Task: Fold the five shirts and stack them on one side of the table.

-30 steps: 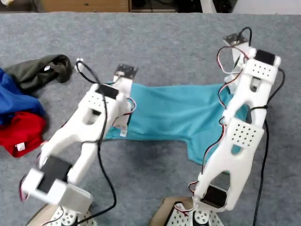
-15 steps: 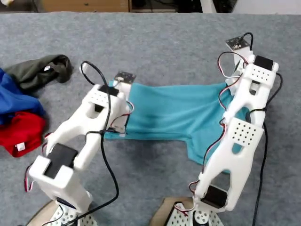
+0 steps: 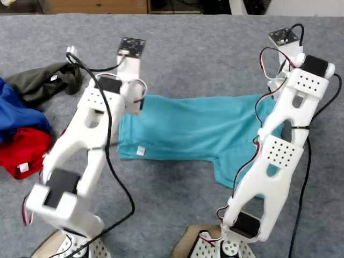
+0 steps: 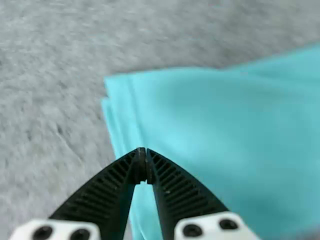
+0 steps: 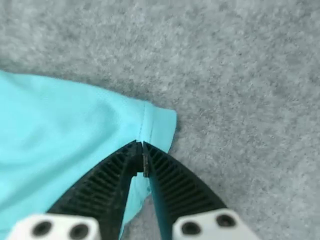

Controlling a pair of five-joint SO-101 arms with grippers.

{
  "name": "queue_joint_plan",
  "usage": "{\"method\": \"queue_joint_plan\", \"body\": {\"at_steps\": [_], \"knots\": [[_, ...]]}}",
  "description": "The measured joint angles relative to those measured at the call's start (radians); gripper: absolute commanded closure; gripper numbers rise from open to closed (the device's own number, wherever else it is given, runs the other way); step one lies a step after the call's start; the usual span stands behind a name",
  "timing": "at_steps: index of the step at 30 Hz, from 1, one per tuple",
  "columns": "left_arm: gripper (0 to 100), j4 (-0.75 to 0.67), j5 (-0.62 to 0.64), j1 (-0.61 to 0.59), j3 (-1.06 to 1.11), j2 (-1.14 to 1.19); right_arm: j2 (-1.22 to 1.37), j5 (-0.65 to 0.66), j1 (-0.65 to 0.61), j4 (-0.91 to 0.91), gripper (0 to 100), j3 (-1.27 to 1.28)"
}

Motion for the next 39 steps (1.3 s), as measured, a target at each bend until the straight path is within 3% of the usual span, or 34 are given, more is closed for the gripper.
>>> {"method": "queue_joint_plan", "body": {"at_steps": [5, 10, 23, 31, 39], "knots": [[98, -0.075, 0.012, -0.109, -0.150, 0.278, 0.120, 0.000, -0.002, -0.081, 99.0, 0.000], [98, -0.055, 0.035, -0.141, -0.327, 0.497, 0.160, 0.000, 0.006, -0.126, 99.0, -0.006], [98, 0.141, 0.043, -0.199, -0.528, 0.494, 0.169, 0.000, 0.012, -0.140, 99.0, -0.015], [98, 0.189, 0.132, -0.048, -0.617, 0.422, 0.169, 0.000, 0.012, -0.140, 99.0, -0.015], [98, 0.192, 0.163, 0.014, -0.617, 0.620, 0.169, 0.000, 0.012, -0.140, 99.0, -0.015]]}}
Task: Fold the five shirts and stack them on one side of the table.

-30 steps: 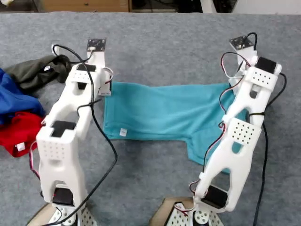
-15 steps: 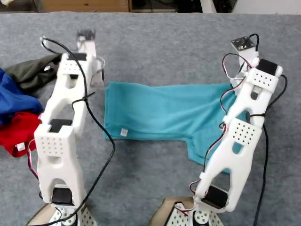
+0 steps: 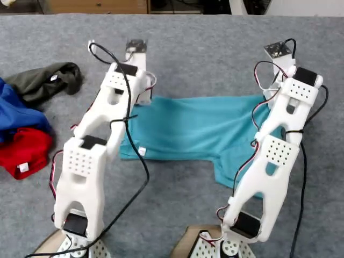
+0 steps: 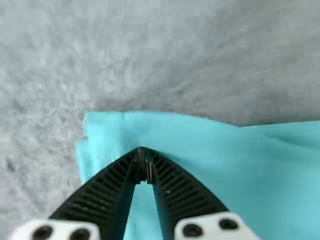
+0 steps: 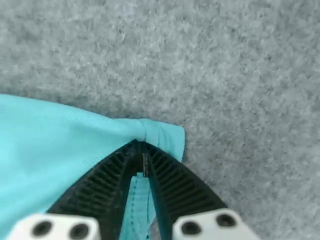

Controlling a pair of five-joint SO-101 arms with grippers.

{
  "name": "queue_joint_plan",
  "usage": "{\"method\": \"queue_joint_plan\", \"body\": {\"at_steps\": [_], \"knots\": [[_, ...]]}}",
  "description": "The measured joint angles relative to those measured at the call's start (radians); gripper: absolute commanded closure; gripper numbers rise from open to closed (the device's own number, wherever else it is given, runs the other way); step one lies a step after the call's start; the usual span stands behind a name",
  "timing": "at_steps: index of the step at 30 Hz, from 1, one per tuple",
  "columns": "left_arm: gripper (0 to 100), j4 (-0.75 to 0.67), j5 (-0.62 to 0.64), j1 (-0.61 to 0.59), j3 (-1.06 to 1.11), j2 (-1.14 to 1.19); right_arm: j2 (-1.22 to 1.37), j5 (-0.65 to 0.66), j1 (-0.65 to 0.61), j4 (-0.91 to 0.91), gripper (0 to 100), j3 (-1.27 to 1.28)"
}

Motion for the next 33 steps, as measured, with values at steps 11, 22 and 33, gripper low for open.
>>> {"method": "queue_joint_plan", "body": {"at_steps": [11, 22, 33], "knots": [[98, 0.184, 0.003, -0.101, -0.153, 0.098, 0.000, 0.000, 0.000, 0.000, 99.0, 0.000], [98, 0.482, -0.023, -0.092, -0.589, 0.123, -0.003, 0.000, -0.018, 0.149, 98.6, -0.207], [98, 0.554, -0.086, -0.063, -0.726, 0.064, -0.201, 0.077, -0.025, 0.218, 98.6, -0.209]]}}
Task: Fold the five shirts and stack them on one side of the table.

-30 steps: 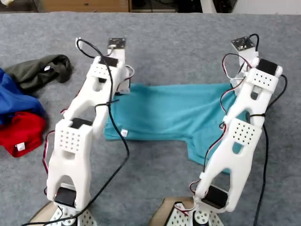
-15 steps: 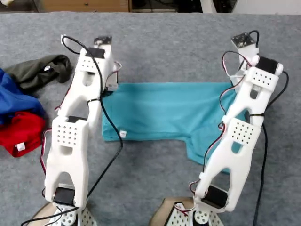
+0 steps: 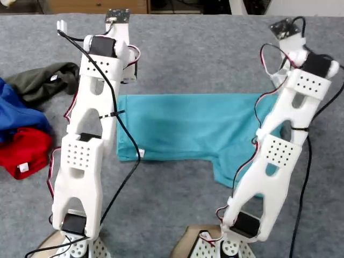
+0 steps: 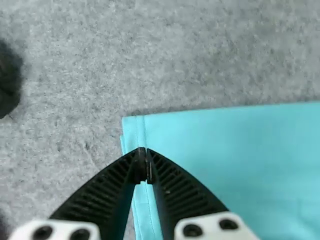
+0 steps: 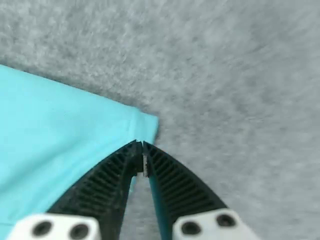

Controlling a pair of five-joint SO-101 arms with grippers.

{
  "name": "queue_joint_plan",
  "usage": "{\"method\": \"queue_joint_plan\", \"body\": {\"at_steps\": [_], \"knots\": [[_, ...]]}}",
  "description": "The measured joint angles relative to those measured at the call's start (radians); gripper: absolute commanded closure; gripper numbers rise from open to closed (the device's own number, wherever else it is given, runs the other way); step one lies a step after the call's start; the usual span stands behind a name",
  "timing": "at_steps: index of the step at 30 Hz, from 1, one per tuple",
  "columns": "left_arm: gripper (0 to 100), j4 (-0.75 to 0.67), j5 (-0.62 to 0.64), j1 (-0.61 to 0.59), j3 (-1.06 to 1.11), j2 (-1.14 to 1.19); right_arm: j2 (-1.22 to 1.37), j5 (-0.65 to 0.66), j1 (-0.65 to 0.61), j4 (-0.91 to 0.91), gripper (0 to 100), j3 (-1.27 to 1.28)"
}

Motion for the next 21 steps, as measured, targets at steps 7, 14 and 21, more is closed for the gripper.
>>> {"method": "queue_joint_plan", "body": {"at_steps": [7, 14, 21], "knots": [[98, 0.000, -0.008, 0.074, 0.299, -0.288, -0.242, 0.100, 0.011, 0.000, 98.6, 0.265], [98, -0.066, -0.011, 0.012, 0.631, -0.532, -0.608, 0.250, 0.011, 0.000, 98.6, 0.747], [98, -0.230, -0.080, -0.035, 1.008, -0.689, -1.023, 0.425, 0.011, -0.034, 98.4, 1.278]]}}
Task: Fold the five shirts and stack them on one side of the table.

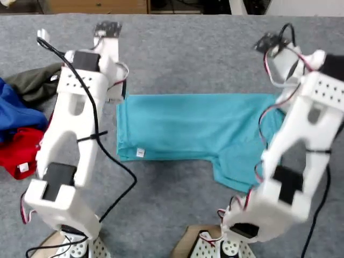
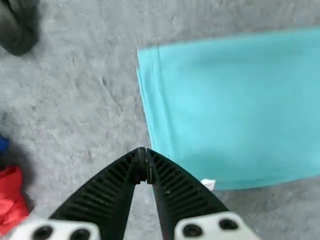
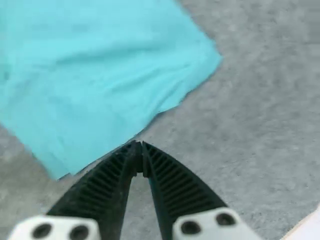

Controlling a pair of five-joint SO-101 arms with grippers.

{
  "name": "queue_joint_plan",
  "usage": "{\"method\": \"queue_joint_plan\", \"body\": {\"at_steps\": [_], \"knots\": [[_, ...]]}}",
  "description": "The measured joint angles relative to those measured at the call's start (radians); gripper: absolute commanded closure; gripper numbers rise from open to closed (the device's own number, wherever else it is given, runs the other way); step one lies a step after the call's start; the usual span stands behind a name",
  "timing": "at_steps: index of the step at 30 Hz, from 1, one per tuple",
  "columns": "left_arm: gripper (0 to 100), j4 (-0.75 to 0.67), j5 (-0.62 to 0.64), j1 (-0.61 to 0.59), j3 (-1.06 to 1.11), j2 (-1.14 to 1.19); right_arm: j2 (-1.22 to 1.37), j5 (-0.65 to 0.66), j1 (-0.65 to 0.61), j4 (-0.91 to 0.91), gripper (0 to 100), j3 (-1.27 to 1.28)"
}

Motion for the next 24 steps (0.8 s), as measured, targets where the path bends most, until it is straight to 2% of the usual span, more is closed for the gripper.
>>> {"method": "queue_joint_plan", "body": {"at_steps": [5, 11, 18, 24], "knots": [[98, -0.091, -0.012, 0.000, 0.253, -0.160, -0.327, 0.089, 0.000, -0.172, 87.6, 0.482], [98, -0.153, -0.014, 0.000, 0.448, -0.298, -0.667, 0.167, 0.000, -0.284, 86.5, 0.973], [98, -0.157, -0.014, 0.000, 0.529, -0.310, -0.861, 0.288, 0.000, -0.318, 82.7, 1.298], [98, -0.157, -0.014, 0.000, 0.529, -0.310, -0.876, 0.336, 0.000, -0.473, 80.7, 1.465]]}}
